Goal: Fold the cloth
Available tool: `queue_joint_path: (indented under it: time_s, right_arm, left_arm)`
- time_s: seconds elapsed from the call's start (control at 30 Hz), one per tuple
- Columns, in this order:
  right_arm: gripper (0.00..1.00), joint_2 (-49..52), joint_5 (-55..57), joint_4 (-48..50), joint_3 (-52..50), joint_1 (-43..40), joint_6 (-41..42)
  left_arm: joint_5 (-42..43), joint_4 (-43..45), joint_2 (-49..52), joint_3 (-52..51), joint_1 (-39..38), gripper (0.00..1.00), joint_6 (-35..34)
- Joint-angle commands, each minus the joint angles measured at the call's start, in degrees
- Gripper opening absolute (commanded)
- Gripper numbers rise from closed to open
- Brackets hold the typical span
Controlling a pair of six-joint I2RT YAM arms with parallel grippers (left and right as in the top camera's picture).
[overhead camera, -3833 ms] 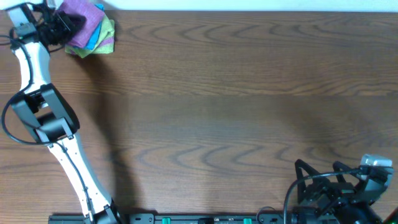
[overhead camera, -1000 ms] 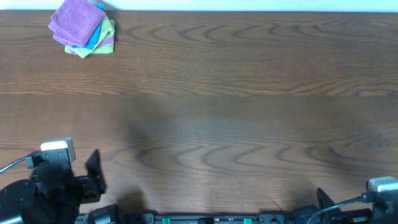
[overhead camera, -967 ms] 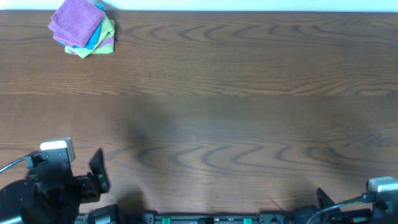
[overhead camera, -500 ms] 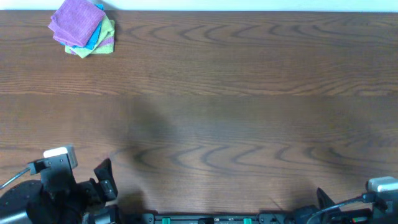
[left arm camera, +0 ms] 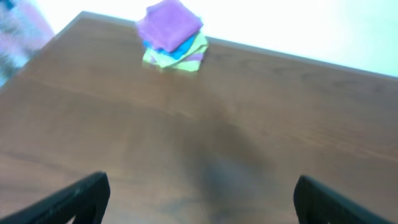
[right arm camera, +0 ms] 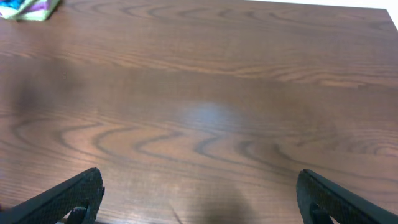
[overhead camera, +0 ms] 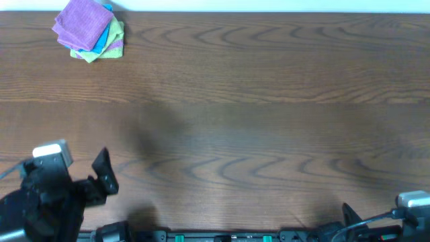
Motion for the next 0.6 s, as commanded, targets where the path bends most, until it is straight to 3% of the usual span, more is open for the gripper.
queue_joint_path:
  time_s: [0.0, 0.37, 0.57]
  right_arm:
    - [0.99, 0.22, 0.81, -0.04, -0.11, 0.46, 0.17]
    - [0.99, 0.22, 0.81, -0.04, -0.11, 0.46, 0.17]
    - [0.99, 0.22, 0.81, -0.04, -0.11, 0.46, 0.17]
  left_arm:
    - [-1.66, 7.02, -3.06, -8.15, -4.81, 0.96, -0.17]
    - [-3.65, 47.01, -17.22, -46.01, -10.16, 0.96, -5.22]
    - [-7.23, 54.34, -19.91, -55.32, -10.16, 0.95, -9.88]
